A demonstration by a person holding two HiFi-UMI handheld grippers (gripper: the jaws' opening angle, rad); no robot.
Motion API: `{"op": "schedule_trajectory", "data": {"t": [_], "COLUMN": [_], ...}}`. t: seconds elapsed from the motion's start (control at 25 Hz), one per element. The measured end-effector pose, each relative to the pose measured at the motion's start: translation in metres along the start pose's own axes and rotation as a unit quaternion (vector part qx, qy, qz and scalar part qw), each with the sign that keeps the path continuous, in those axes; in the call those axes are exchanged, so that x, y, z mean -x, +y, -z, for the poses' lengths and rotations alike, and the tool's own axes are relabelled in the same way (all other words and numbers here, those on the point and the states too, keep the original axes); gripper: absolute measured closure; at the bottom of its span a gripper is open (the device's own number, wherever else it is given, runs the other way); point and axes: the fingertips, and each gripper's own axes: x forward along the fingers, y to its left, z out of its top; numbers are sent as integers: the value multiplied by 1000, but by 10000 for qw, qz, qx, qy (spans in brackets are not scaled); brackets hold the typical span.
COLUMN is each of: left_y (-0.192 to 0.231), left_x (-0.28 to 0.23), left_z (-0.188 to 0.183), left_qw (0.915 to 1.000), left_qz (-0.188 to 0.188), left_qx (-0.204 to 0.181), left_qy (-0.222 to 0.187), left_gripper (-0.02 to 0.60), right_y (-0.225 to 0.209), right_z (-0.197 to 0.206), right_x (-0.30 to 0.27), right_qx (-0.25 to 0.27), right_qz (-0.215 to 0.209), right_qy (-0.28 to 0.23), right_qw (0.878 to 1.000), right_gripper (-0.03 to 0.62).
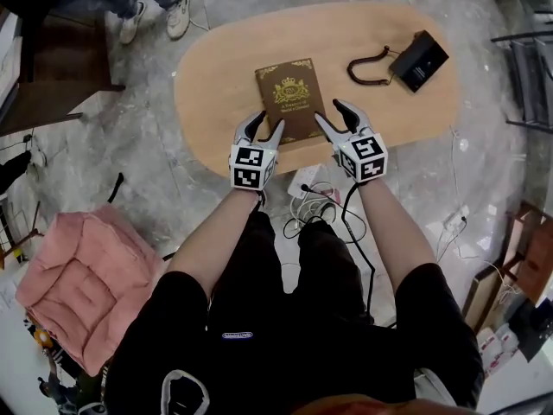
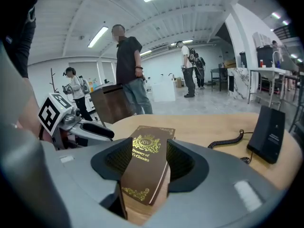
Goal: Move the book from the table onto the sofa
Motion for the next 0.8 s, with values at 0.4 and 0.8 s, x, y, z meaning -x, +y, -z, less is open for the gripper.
{"op": "schedule_trajectory", "data": {"t": [0.4, 0.8], "left_y": [23, 37], "left_x": [-36, -47], "left_z": [26, 40], "left_qw": [9979, 9827], "left_qz": [38, 293], "left_qx": [539, 1749], "left_qy": [362, 536], "left_gripper": [367, 319], "right_y": [-21, -21], "right_z": [37, 67], "right_x": [-49, -71], "right_qx": [-482, -1438], "right_qz": [-193, -455], "right_qy": [285, 684], "right_qw": [9982, 9862], "right_gripper": [309, 283]}}
